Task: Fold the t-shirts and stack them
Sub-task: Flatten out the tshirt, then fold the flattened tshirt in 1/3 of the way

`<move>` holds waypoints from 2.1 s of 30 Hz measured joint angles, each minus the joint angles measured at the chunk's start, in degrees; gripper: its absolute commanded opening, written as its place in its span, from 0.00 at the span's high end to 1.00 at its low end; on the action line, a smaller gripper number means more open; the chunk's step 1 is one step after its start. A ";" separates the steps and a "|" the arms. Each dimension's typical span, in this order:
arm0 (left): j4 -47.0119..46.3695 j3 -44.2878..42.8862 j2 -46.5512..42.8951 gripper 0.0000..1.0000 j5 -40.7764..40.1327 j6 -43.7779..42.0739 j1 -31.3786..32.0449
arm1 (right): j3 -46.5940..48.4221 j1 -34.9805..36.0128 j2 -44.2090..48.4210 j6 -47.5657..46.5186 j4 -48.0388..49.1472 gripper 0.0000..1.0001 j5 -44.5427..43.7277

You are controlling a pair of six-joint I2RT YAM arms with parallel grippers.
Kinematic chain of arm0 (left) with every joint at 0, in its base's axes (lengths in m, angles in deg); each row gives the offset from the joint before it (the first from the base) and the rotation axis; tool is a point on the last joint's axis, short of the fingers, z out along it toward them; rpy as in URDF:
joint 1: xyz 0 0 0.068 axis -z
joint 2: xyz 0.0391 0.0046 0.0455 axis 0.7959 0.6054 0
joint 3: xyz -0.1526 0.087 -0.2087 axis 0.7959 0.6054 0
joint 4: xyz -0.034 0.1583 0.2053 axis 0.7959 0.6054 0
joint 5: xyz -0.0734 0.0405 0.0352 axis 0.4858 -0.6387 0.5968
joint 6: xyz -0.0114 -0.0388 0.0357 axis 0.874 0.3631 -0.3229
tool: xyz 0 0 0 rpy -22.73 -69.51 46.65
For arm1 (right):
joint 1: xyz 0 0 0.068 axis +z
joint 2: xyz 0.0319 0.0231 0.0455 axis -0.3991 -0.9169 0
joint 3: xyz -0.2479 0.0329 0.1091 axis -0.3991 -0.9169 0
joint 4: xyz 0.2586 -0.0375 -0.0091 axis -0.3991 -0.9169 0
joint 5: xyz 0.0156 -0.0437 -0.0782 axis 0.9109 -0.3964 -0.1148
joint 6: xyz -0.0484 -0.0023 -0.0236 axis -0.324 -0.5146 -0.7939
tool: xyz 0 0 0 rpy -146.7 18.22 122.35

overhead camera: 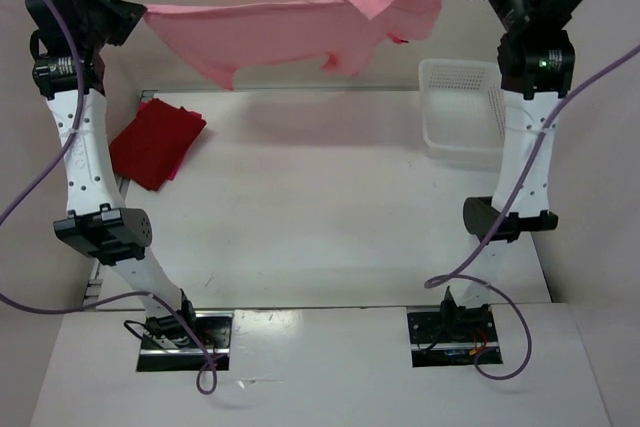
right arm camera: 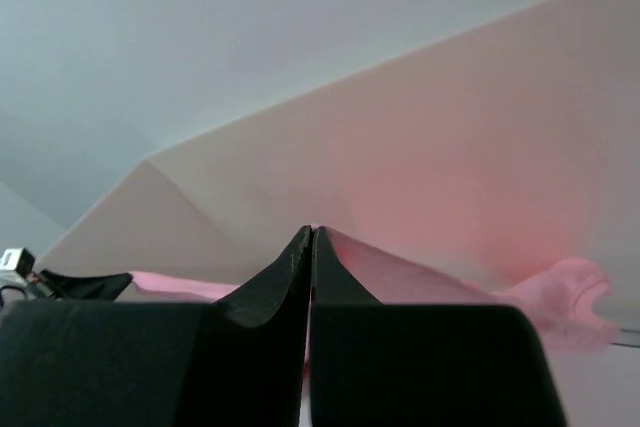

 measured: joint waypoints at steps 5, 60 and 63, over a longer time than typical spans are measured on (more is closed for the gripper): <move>-3.48 11.74 -6.25 1.00 -0.52 -0.22 -0.02 | -15.52 -0.13 11.69 -2.93 1.90 1.00 1.51; -7.04 76.30 -13.97 1.00 -2.43 -1.40 -1.16 | -83.91 -0.42 14.86 -2.67 2.80 1.00 -2.40; -8.48 74.14 -12.92 1.00 -2.84 -1.05 -1.16 | -80.17 -0.63 11.23 -3.19 3.04 1.00 -3.08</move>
